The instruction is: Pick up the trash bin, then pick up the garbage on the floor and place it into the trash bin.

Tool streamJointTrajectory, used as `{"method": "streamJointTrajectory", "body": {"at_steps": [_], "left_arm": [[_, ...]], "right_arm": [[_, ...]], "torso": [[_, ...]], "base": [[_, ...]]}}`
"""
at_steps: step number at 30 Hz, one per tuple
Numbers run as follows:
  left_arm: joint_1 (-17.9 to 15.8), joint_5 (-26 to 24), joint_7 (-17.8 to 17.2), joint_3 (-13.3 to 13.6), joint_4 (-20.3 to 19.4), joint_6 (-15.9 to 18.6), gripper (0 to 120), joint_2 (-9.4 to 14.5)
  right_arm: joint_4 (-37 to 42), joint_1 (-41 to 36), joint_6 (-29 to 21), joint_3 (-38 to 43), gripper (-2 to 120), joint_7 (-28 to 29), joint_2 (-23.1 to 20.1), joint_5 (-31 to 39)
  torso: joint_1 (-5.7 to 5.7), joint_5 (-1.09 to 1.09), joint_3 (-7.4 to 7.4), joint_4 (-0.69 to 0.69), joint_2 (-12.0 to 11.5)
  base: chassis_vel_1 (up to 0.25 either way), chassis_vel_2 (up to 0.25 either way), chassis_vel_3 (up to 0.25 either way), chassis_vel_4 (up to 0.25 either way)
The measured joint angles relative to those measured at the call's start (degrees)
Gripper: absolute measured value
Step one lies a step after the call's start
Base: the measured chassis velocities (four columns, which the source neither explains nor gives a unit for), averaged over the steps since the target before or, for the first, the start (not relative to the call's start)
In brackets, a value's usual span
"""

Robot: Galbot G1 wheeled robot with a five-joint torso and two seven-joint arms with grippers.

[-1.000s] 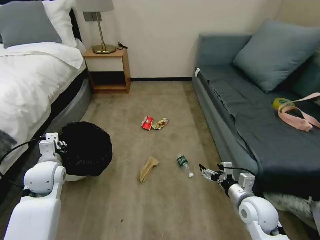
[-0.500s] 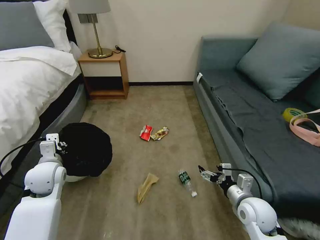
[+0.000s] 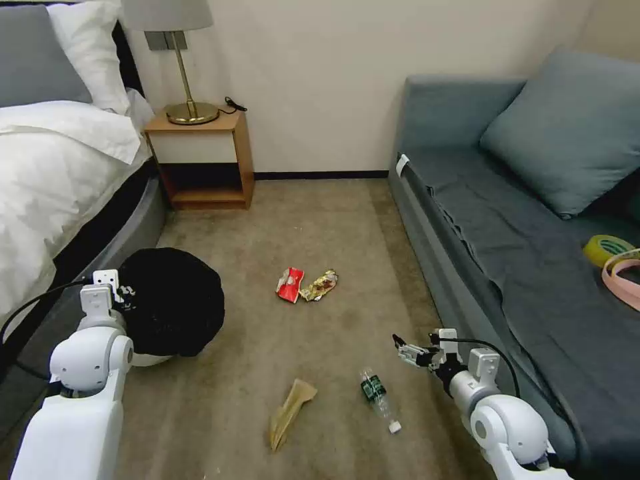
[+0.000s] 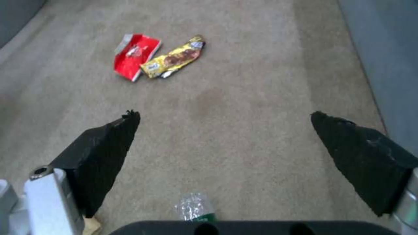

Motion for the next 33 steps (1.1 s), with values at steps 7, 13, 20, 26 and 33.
{"method": "streamJointTrajectory", "body": {"at_steps": [7, 13, 20, 26, 33], "left_arm": [[0.86, -0.28, -0.01, -0.42, -0.75, -0.33, 5, -0.10], [1.10, -0.18, 0.11, -0.39, -1.31, -0.38, 5, -0.53], [0.46, 0.76, 0.27, 0.59, -2.01, -0.26, 5, -1.49], [1.35, 1.99, 0.19, 1.65, -3.11, -0.32, 5, -3.49], [2.67, 4.23, 0.35, 2.66, -3.60, -0.87, 5, -5.28]], "right_arm": [[-1.79, 3.23, -3.09, -3.13, 100, 0.16, -2.32, 0.65], [-4.20, 7.88, -9.86, -8.08, 100, 2.49, -5.97, 3.88], [-7.71, 10.64, -11.88, -16.25, 100, 6.56, -12.50, 6.37], [-12.28, 12.06, -11.89, -21.68, 100, 6.05, -14.37, 6.39], [-19.69, 15.84, -11.83, -26.47, 100, 3.21, -13.28, 2.88]], "torso": [[-0.01, 0.00, -0.01, 0.01, 0.00], [0.00, 0.01, -0.01, 0.01, 0.00], [0.00, 0.01, -0.01, 0.00, 0.00], [-0.01, 0.01, -0.01, 0.00, 0.00], [-0.01, 0.01, -0.01, 0.01, 0.00]], "base": [[0.000, 0.000, 0.000, 0.000], [0.000, 0.000, 0.000, 0.000], [0.000, 0.000, 0.000, 0.000], [0.000, 0.000, 0.000, 0.000], [0.000, 0.000, 0.000, 0.000]]}}
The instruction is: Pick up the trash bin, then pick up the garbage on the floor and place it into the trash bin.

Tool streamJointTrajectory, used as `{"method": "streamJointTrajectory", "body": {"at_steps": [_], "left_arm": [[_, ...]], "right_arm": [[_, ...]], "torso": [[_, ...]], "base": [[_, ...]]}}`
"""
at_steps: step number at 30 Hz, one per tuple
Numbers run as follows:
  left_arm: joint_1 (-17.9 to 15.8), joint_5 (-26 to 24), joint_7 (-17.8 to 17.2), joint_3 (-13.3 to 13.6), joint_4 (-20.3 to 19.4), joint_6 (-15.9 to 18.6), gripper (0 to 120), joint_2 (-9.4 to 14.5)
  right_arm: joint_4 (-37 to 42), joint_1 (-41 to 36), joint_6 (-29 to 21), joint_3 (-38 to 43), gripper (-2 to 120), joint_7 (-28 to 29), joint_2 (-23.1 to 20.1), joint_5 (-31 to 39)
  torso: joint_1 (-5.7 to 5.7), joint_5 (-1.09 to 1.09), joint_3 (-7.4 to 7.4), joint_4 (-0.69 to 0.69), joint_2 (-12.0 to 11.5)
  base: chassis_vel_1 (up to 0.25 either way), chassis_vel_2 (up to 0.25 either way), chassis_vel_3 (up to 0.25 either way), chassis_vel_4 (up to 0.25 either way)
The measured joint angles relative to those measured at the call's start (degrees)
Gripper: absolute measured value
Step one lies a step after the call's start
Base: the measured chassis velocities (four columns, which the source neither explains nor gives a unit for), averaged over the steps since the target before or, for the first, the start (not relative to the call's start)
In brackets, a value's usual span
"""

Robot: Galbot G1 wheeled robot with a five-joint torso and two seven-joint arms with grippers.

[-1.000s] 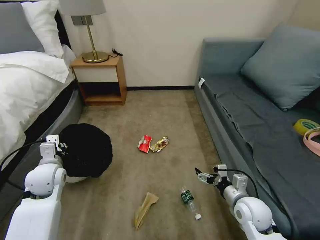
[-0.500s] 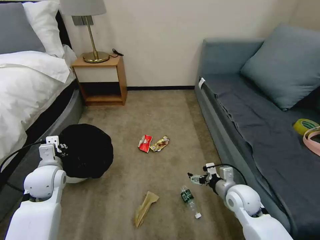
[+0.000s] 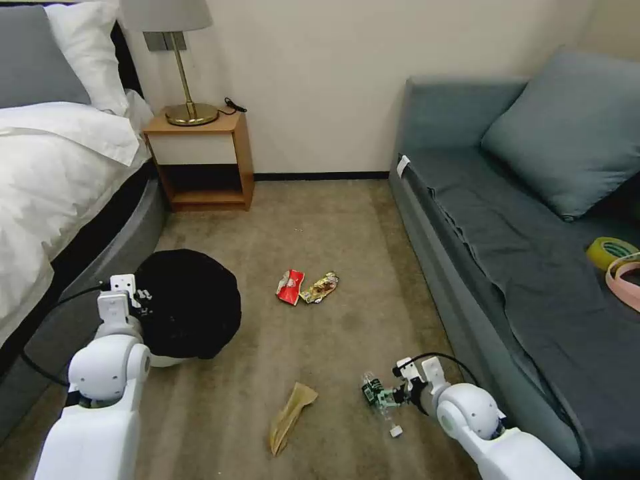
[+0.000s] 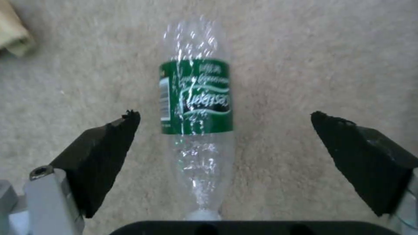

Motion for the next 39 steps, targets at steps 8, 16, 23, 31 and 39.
{"method": "streamJointTrajectory", "body": {"at_steps": [8, 16, 23, 31, 39], "left_arm": [[0.48, 0.24, 0.11, 0.57, -1.55, 0.27, 5, -0.74], [0.35, 0.15, 0.48, 1.04, -1.10, 0.14, 5, -0.70], [0.23, 0.13, 0.52, 1.18, -0.94, 0.02, 5, -0.87], [0.23, 0.07, 0.61, 1.28, -0.53, -0.06, 4, -0.91], [-0.07, -0.27, 0.64, 1.12, -0.72, 0.02, 4, -0.51]], "right_arm": [[-6.34, 2.76, 0.12, -1.56, 100, -1.23, 2.66, -1.58], [-11.53, 4.35, 0.18, -1.37, 100, -2.64, 4.12, -4.09], [-12.93, 5.25, 0.22, -1.20, 100, -4.08, 4.90, -4.92], [-14.23, 4.91, 0.25, -0.35, 74, -5.97, 6.13, -7.03], [-12.44, 4.41, 0.25, 0.61, 44, -6.49, 6.41, -7.18]], "torso": [[0.00, 0.00, 0.00, 0.01, 0.00], [0.00, -0.01, 0.00, 0.00, 0.00], [0.00, -0.01, 0.00, 0.00, 0.00], [0.00, -0.01, 0.00, 0.00, 0.00], [0.00, -0.01, 0.00, 0.00, 0.00]], "base": [[0.000, 0.000, 0.000, 0.000], [0.000, 0.000, 0.000, 0.000], [0.000, 0.000, 0.000, 0.000], [0.000, 0.000, 0.000, 0.000], [0.000, 0.000, 0.000, 0.000]]}}
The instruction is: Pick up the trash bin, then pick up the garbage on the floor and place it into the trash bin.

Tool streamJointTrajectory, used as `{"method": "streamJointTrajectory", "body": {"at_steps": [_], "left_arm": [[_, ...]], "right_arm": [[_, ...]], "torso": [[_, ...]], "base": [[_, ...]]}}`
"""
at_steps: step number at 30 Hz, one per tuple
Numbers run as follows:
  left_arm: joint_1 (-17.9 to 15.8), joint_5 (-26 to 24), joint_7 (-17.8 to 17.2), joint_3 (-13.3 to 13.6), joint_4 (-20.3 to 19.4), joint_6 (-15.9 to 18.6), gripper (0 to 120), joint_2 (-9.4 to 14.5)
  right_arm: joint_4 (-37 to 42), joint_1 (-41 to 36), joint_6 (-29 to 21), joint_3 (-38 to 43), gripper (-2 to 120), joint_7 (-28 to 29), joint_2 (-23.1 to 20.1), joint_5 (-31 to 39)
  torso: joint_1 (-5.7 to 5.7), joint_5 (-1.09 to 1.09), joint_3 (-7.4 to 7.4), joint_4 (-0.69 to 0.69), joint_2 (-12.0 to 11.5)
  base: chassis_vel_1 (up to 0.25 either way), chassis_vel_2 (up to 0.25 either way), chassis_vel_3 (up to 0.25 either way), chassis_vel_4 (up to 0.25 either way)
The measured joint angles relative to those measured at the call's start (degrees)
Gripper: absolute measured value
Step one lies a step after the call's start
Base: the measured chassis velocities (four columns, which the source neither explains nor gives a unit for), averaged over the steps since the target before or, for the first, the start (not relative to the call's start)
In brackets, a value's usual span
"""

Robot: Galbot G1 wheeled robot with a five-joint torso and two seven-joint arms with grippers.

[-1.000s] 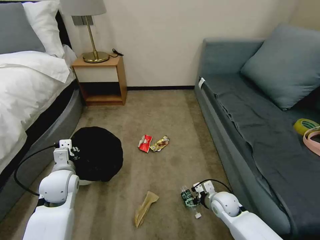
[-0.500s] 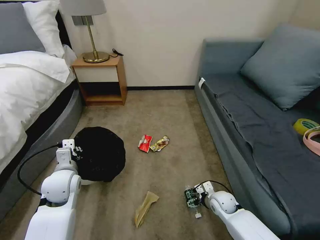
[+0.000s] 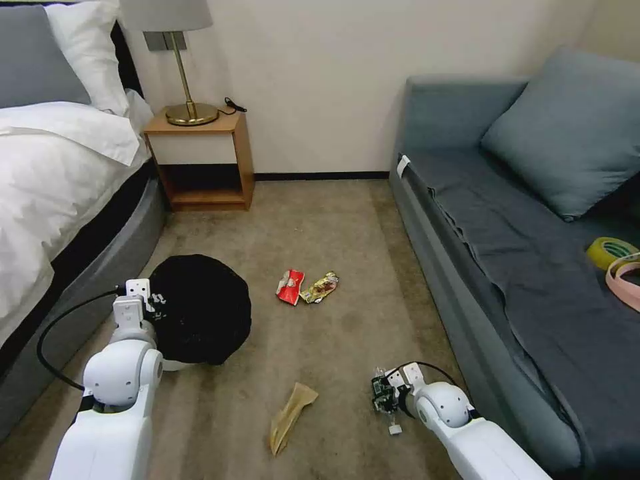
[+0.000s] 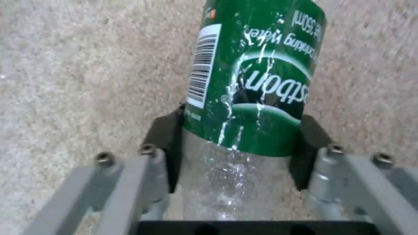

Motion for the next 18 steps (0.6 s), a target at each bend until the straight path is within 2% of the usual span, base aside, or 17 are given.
{"method": "streamJointTrajectory", "body": {"at_steps": [7, 17, 18], "left_arm": [[-0.08, 0.08, 0.12, 0.18, -0.20, 0.08, 4, 0.23], [0.05, 0.44, 0.15, 0.24, -1.47, 0.58, 4, -0.15], [0.19, 0.37, 0.94, 0.24, -1.86, 0.64, 4, -0.16]], "right_arm": [[0.71, -0.37, 0.37, -0.03, 24, -0.15, 0.25, -1.28], [5.36, 1.31, 0.09, 1.24, 22, -0.08, -0.14, 2.99], [8.95, 2.65, 0.04, 1.98, 22, 0.29, -1.14, 6.55]], "torso": [[0.00, 0.01, 0.00, 0.00, 0.00], [0.00, 0.02, 0.00, 0.00, 0.00], [0.00, 0.01, 0.00, -0.01, 0.00]], "base": [[0.000, 0.000, 0.000, 0.000], [0.000, 0.000, 0.000, 0.000], [0.000, 0.000, 0.000, 0.000]]}}
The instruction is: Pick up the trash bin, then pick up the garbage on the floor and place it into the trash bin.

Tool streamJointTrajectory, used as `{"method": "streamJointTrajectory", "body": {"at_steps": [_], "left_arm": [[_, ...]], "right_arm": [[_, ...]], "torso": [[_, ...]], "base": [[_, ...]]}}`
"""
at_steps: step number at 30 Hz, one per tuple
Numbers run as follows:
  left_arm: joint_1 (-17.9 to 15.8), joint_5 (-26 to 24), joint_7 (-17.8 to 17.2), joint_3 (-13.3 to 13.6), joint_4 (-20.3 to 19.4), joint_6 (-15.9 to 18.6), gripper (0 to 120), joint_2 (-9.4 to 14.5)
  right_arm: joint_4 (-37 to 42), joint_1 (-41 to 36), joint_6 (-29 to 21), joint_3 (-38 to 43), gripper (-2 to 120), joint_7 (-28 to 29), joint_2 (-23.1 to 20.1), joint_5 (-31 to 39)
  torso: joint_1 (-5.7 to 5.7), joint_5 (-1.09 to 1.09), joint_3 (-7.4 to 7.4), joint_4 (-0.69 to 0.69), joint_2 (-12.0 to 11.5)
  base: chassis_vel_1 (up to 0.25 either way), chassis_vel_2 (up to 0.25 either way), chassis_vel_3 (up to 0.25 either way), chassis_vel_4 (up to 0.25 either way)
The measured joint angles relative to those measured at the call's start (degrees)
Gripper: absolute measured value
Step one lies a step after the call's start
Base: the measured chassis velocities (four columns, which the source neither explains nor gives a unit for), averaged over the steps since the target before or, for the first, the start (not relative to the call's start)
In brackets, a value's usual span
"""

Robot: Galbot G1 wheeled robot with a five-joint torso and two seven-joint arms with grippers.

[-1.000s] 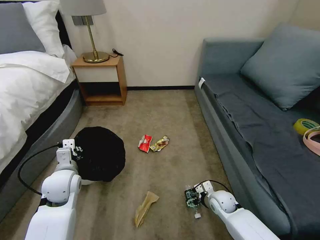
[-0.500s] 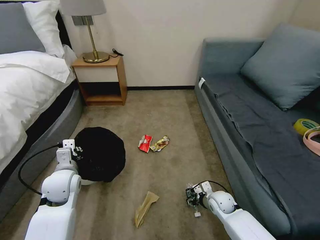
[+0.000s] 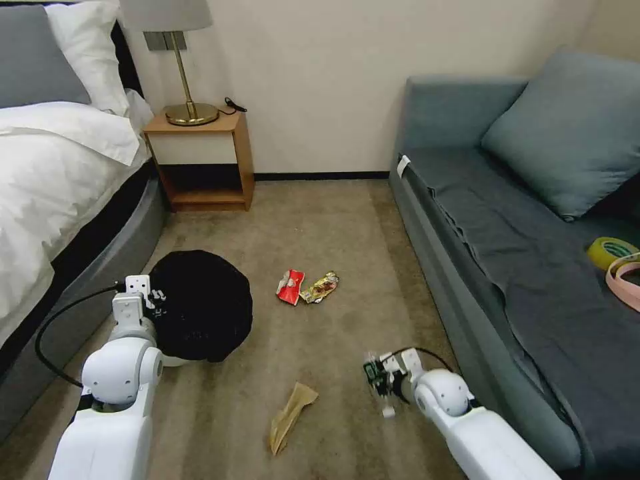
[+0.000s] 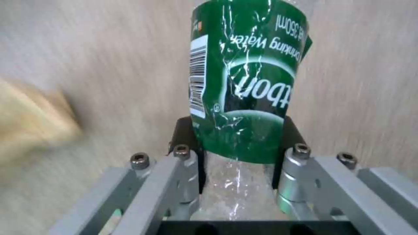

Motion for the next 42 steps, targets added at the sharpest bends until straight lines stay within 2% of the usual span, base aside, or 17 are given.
{"method": "streamJointTrajectory", "body": {"at_steps": [2, 5, 8, 10, 12, 15, 21, 32, 42], "left_arm": [[0.05, -0.08, 0.64, 0.14, -0.29, 0.00, 4, 0.03], [0.06, -0.08, 0.95, 0.50, -0.51, 0.00, 4, 0.02], [0.08, -0.01, 0.96, 0.80, -0.66, 0.00, 4, -0.07], [0.08, 0.18, 1.03, 1.40, -0.90, 0.03, 4, -0.34], [-0.07, 0.46, 1.09, 2.01, -0.97, 0.04, 4, -0.60], [-0.28, 0.53, 1.07, 2.67, -1.00, 0.11, 4, -0.81], [-0.44, 0.91, 0.89, 4.25, -2.16, 0.90, 4, -1.24], [-0.14, 1.20, 0.21, 5.03, -3.15, 0.90, 4, -1.50], [0.26, 1.83, -0.03, 5.51, -3.59, 0.39, 4, -3.04]], "right_arm": [[3.68, 2.20, -0.01, 0.70, 22, 0.91, -0.89, 5.19], [6.78, 5.09, -0.02, 0.95, 22, 1.23, -1.52, 9.07], [8.45, 7.17, -0.02, 0.95, 22, 0.24, -1.97, 10.88], [10.63, 11.91, -0.05, 0.26, 22, -2.98, -2.44, 14.09], [11.46, 17.03, -0.04, -1.82, 22, -4.01, -2.46, 18.46], [11.65, 20.43, -0.04, -3.81, 22, -4.36, -2.17, 20.81], [9.83, 28.96, -0.05, -13.02, 22, -5.21, 1.31, 26.24], [3.71, 33.19, 2.77, -20.70, 22, -7.55, 8.03, 26.23], [-5.61, 35.45, 7.30, -24.57, 22, -8.25, 13.60, 21.71]], "torso": [[0.00, 0.00, 0.00, 0.00, 0.00], [0.00, 0.00, 0.00, 0.01, 0.00], [0.00, -0.01, 0.00, 0.01, 0.00], [0.00, 0.00, 0.00, 0.00, 0.00], [0.00, 0.00, 0.00, 0.01, 0.00], [0.00, -0.02, 0.00, 0.02, 0.00], [0.00, -0.01, 0.00, 0.02, 0.00], [0.00, -0.01, 0.00, 0.01, 0.00], [0.00, -0.01, 0.00, 0.01, 0.00]], "base": [[0.000, 0.000, 0.000, 0.000], [0.000, 0.000, 0.000, 0.000], [0.000, 0.000, 0.000, 0.000], [0.000, 0.000, 0.000, 0.000], [0.000, 0.000, 0.000, 0.000], [0.000, 0.000, 0.000, 0.000], [0.000, 0.000, 0.000, 0.000], [0.000, 0.000, 0.000, 0.000], [0.000, 0.000, 0.000, 0.000]]}}
